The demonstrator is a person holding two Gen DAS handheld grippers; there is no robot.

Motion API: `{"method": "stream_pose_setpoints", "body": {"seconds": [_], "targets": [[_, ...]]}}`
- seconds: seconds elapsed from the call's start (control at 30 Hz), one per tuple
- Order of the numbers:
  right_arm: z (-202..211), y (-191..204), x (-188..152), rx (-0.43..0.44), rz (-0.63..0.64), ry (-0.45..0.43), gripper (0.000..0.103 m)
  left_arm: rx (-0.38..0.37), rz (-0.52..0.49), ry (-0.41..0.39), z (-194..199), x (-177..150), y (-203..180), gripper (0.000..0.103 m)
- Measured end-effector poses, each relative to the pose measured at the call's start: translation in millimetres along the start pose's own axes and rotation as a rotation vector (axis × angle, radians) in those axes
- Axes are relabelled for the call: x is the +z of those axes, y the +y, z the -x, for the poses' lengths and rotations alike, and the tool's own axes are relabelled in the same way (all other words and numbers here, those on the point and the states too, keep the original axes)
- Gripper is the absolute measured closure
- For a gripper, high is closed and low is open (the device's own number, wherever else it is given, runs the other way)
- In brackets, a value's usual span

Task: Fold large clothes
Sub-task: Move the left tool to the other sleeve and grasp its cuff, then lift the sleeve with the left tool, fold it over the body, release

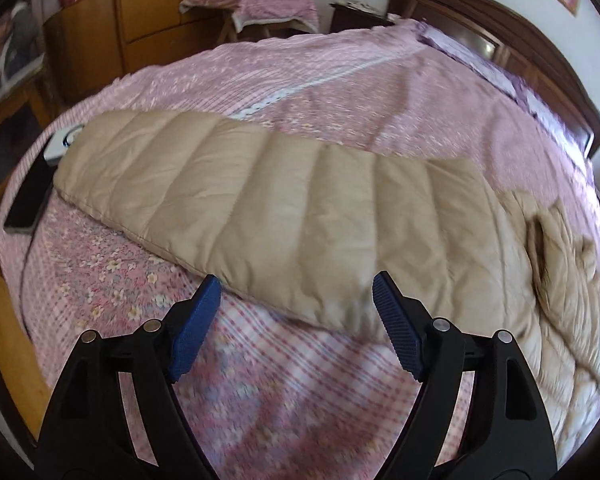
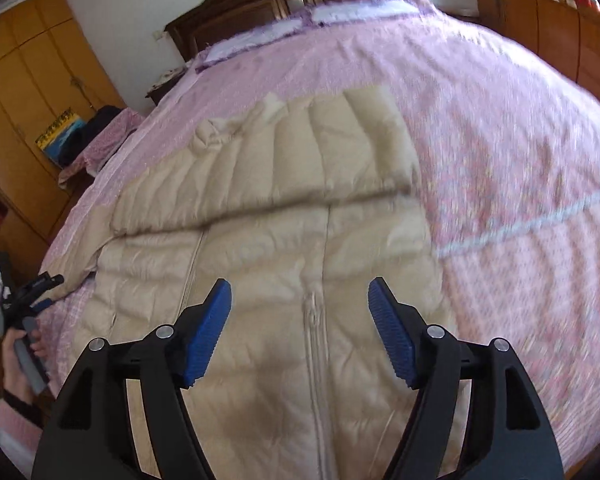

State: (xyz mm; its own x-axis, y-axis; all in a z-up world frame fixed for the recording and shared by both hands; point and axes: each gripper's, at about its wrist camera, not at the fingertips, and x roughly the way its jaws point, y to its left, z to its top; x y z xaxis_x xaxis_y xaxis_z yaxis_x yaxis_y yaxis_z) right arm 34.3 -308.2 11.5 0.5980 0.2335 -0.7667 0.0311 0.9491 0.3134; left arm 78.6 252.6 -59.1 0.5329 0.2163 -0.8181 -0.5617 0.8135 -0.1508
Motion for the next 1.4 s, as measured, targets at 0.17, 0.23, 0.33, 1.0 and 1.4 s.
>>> {"method": "stream_pose_setpoints", "body": {"seconds": [0.17,0.23,0.33,1.0,1.4], "targets": [[-2.4,-5.7,-8.1,-0.054,-0.033,0.011,0.033,-0.046,0.056,0.021,-21.2,7.0,13.1,0.025],[-3.3,-5.0,-9.9,-0.065,-0.031,0.017,0.033,-0.053,0.068,0.018,-26.0,8.6,14.0,0.025],[-5.1,-1.1,-12.3,-0.081,-0.023,0.019,0.031,-0.071,0.087,0.016,-36.4,12.3,16.4,0.022],[-4.5,9.1,-10.2,-0.130,0.023,0.012,0.023,-0.222,0.032,0.007,-38.5,25.8,14.1,0.092],[-4.9,12.4,-11.7,-0.139,0.050,0.018,0.017,-0.290,-0.041,-0.193,55.3,27.6,-5.5,0.094]]}}
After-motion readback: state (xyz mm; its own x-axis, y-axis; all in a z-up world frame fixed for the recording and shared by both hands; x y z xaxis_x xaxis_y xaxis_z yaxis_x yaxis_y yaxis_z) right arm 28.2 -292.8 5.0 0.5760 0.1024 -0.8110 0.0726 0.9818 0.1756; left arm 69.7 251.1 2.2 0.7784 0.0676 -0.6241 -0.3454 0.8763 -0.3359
